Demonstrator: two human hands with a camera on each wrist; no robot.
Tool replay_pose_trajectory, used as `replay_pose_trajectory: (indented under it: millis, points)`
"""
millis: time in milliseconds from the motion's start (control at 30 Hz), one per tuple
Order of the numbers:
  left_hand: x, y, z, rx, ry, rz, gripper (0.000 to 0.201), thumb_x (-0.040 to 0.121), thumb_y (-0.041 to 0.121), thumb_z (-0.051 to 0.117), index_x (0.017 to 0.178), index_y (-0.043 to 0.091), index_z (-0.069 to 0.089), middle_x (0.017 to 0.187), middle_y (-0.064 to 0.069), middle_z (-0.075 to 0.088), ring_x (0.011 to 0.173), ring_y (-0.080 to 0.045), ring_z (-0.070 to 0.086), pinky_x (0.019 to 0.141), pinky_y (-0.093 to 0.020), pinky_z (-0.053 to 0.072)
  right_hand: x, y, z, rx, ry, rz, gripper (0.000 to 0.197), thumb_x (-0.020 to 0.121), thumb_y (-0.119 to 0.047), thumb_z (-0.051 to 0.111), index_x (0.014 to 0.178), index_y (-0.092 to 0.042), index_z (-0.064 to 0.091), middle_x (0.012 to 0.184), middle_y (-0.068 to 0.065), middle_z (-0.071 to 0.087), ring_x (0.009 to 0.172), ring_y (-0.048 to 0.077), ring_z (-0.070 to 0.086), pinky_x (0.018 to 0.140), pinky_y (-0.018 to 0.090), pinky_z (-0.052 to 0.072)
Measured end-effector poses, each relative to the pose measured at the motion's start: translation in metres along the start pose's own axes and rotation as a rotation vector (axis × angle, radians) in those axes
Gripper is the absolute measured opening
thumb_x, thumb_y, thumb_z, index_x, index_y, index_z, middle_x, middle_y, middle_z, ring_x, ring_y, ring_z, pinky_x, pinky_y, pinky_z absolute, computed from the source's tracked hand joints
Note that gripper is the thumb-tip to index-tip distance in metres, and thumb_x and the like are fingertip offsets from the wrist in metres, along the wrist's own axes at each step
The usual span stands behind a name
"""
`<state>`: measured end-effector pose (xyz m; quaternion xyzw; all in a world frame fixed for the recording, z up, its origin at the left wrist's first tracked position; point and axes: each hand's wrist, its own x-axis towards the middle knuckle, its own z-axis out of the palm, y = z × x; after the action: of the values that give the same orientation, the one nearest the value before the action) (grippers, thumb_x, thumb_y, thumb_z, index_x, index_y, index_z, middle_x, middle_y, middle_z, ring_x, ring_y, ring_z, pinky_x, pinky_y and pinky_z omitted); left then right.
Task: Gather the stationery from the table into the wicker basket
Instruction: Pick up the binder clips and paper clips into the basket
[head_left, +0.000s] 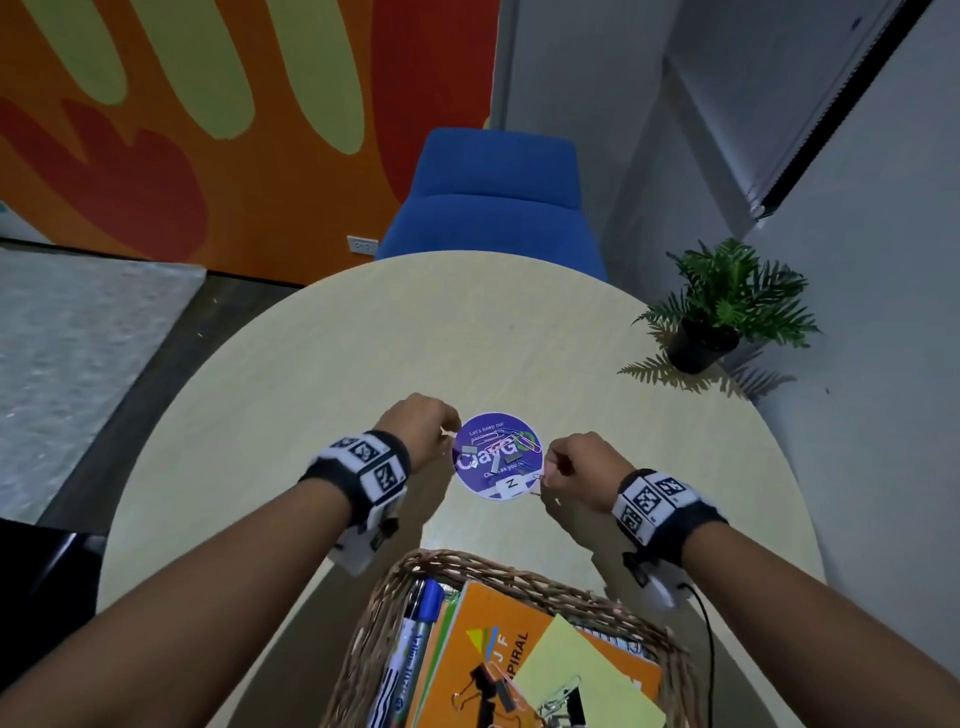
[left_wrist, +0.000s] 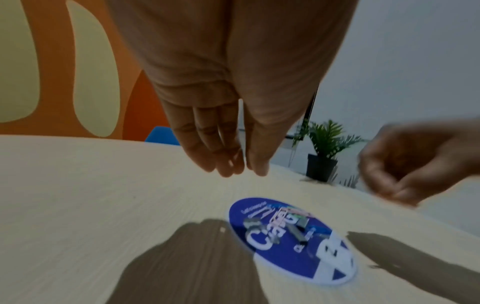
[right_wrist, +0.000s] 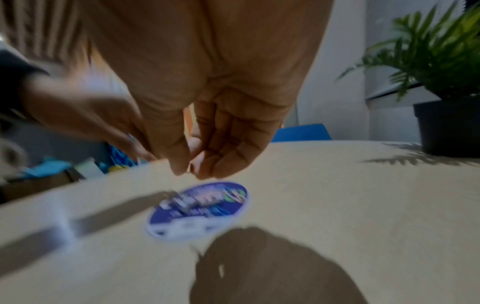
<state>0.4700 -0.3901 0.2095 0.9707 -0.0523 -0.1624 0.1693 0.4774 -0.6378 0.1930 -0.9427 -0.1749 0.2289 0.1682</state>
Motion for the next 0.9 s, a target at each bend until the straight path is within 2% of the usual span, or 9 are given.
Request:
replay_pose_trajectory:
  millis: [33,100,233,367,467,567,633,733,900]
  points:
    - [0.009,-0.001,0.005,0.004,-0.019,0.0,0.027,0.087,0.021,0.061,0.113,0.018,0.067,0.117,-0.006,0.067,0.106,-0.024,0.062,0.092,-0.035,0.05,-0.01,-0.007,-0.008,0.039,-0.008,-0.047,0.03,0.083,-0.012,0.062,0.061,-0.029,0.052,0.066,-0.005,0.063,0.061,0.005,0.058,0.063,0.025,0.046]
    - [0.026,-0.001,0.015,0.032,-0.05,0.012,0.025,0.086,0.022,0.064,0.109,0.014,0.068,0.115,-0.01,0.065,0.106,-0.029,0.061,0.088,-0.035,0.049,-0.035,-0.023,-0.021,0.077,-0.086,-0.138,0.035,0.081,-0.008,0.067,0.059,-0.033,0.053,0.061,-0.013,0.059,0.058,0.0,0.056,0.061,0.016,0.043]
    - [0.044,0.007,0.036,0.069,-0.117,0.049,0.018,0.086,0.013,0.06,0.098,0.004,0.07,0.105,-0.018,0.068,0.098,-0.035,0.064,0.074,-0.03,0.045,-0.082,-0.045,-0.027,0.013,-0.321,-0.23,0.017,0.082,-0.006,0.064,0.072,-0.019,0.068,0.075,-0.003,0.072,0.07,0.011,0.065,0.071,0.027,0.052]
    - [0.048,0.012,0.045,0.098,-0.146,0.041,0.018,0.08,0.001,0.06,0.096,0.002,0.067,0.11,-0.02,0.062,0.1,-0.038,0.06,0.081,-0.038,0.048,-0.111,-0.051,-0.018,-0.016,-0.481,-0.259,0.018,0.079,-0.003,0.059,0.08,-0.014,0.073,0.074,-0.004,0.071,0.063,0.005,0.061,0.065,0.016,0.047]
    - [0.051,0.014,0.046,0.097,-0.174,0.026,0.015,0.079,0.0,0.059,0.092,0.003,0.066,0.106,-0.019,0.065,0.097,-0.036,0.062,0.085,-0.039,0.05,-0.117,-0.048,-0.01,-0.006,-0.528,-0.266,0.017,0.08,-0.005,0.06,0.084,-0.016,0.073,0.079,-0.004,0.074,0.066,-0.002,0.06,0.066,0.012,0.045]
    - [0.056,0.01,0.047,0.048,-0.187,-0.026,0.015,0.082,0.002,0.056,0.074,0.014,0.059,0.095,-0.014,0.073,0.09,-0.031,0.068,0.086,-0.037,0.054,-0.104,-0.044,-0.015,0.065,-0.417,-0.263,0.014,0.084,-0.008,0.061,0.081,-0.019,0.07,0.072,-0.012,0.068,0.063,-0.004,0.059,0.063,0.008,0.042]
    - [0.056,0.006,0.044,0.053,-0.166,-0.035,0.008,0.085,0.006,0.056,0.083,0.013,0.061,0.098,-0.011,0.071,0.093,-0.03,0.067,0.085,-0.035,0.053,-0.082,-0.037,-0.022,0.132,-0.261,-0.244,0.016,0.086,-0.008,0.062,0.08,-0.02,0.07,0.07,-0.013,0.066,0.064,-0.001,0.06,0.063,0.009,0.042]
    - [0.052,0.004,0.03,0.1,-0.118,-0.019,0.023,0.091,0.015,0.054,0.112,0.006,0.058,0.112,-0.016,0.064,0.103,-0.034,0.061,0.085,-0.036,0.048,-0.038,-0.022,-0.025,0.066,-0.05,-0.167,0.007,0.086,-0.011,0.066,0.086,-0.016,0.07,0.077,-0.002,0.066,0.072,0.016,0.061,0.072,0.028,0.05]
    - [0.005,0.021,-0.002,0.003,-0.013,0.057,0.021,0.09,0.008,0.049,0.108,0.007,0.059,0.112,-0.016,0.056,0.103,-0.033,0.056,0.083,-0.035,0.042,0.017,-0.013,-0.007,-0.12,0.015,-0.047,0.021,0.088,-0.017,0.063,0.107,-0.018,0.071,0.106,0.006,0.07,0.097,0.029,0.065,0.084,0.038,0.053]
